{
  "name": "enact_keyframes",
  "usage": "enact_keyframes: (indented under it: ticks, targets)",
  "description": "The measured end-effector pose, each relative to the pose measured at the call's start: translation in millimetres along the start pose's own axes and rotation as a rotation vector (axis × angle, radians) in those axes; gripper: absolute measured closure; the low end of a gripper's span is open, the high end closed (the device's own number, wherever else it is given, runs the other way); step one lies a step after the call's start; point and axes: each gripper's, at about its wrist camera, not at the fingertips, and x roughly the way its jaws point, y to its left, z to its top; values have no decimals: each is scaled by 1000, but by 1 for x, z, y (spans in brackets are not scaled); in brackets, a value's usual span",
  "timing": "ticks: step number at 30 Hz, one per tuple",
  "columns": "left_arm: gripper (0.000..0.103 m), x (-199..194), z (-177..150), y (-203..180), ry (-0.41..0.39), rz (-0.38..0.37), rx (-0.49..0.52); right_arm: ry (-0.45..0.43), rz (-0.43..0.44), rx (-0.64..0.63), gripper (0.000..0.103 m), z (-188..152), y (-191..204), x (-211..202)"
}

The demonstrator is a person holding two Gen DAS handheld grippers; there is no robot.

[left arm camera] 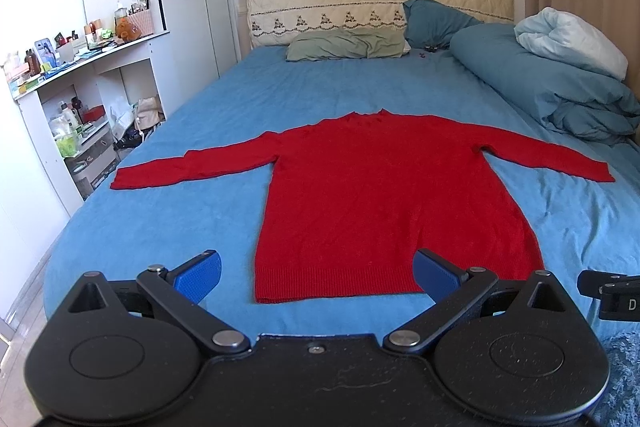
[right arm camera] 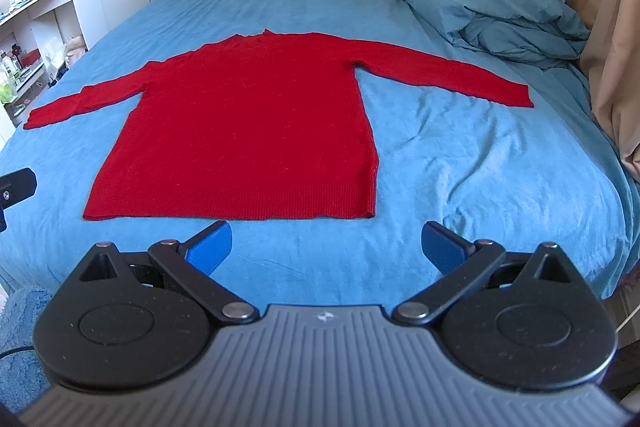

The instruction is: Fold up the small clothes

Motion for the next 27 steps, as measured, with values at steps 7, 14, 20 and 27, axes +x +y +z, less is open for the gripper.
enact_keyframes:
  ticks: [7,14,20,27]
  targets:
    - [0,1,0,1,2,-2,3,1,2,0,0,0,0,-1]
    - [0,1,0,1,2,-3,4,4,1,1,0,-1,0,-1]
    - [0,1,0,1,3,-3,4,2,0,0,0,0,0,-1]
    - [0,1,0,1,4,-6,1,1,0,2,0,1,0,-1]
